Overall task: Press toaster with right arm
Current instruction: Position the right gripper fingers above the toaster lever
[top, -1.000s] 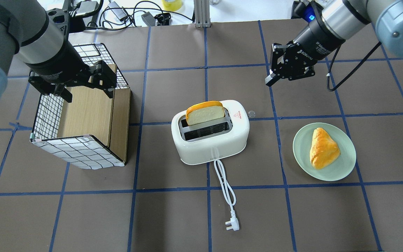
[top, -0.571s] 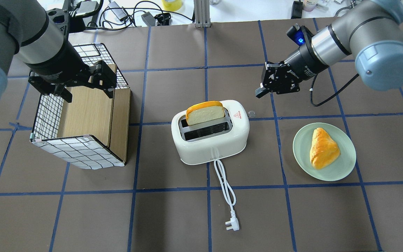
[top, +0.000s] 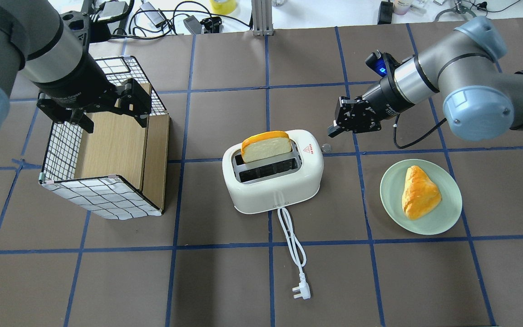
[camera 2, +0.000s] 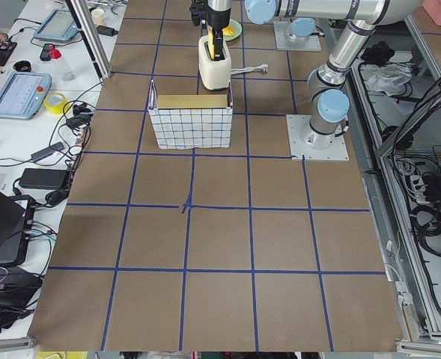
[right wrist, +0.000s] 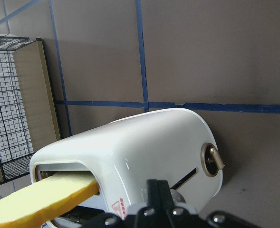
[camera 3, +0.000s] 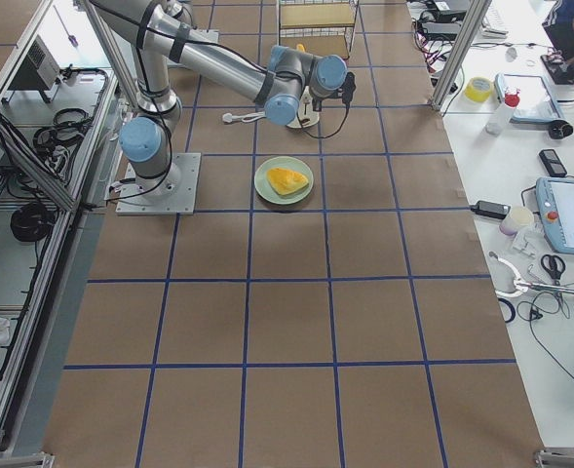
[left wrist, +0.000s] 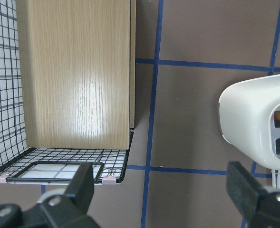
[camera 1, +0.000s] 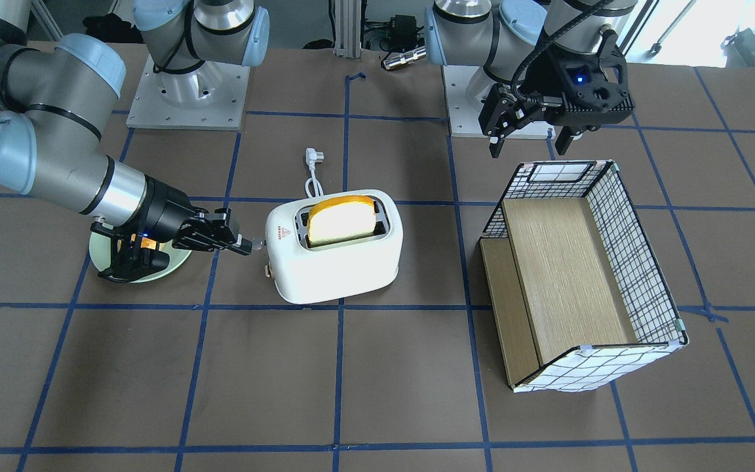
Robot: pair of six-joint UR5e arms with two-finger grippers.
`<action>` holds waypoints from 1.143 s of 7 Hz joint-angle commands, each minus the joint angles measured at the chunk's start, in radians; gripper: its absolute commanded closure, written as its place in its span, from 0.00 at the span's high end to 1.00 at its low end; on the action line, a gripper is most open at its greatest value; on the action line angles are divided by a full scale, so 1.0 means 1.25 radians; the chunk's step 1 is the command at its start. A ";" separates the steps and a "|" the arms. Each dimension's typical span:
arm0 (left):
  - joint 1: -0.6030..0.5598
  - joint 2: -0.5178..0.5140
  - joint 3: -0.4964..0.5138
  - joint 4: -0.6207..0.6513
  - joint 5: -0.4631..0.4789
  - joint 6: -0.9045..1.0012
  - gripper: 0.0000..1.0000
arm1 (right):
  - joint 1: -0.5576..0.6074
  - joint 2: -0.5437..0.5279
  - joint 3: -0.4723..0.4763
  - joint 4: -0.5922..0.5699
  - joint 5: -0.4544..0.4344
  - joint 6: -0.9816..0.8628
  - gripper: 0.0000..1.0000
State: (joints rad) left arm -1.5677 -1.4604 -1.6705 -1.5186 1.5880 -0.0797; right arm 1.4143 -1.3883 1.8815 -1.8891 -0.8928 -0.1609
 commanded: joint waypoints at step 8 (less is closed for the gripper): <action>0.000 0.000 0.000 0.000 0.000 0.000 1.00 | 0.000 0.008 0.015 -0.062 -0.005 0.016 0.00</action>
State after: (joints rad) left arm -1.5677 -1.4604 -1.6705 -1.5186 1.5877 -0.0798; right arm 1.4143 -1.3549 1.9033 -1.9705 -0.8987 -0.1706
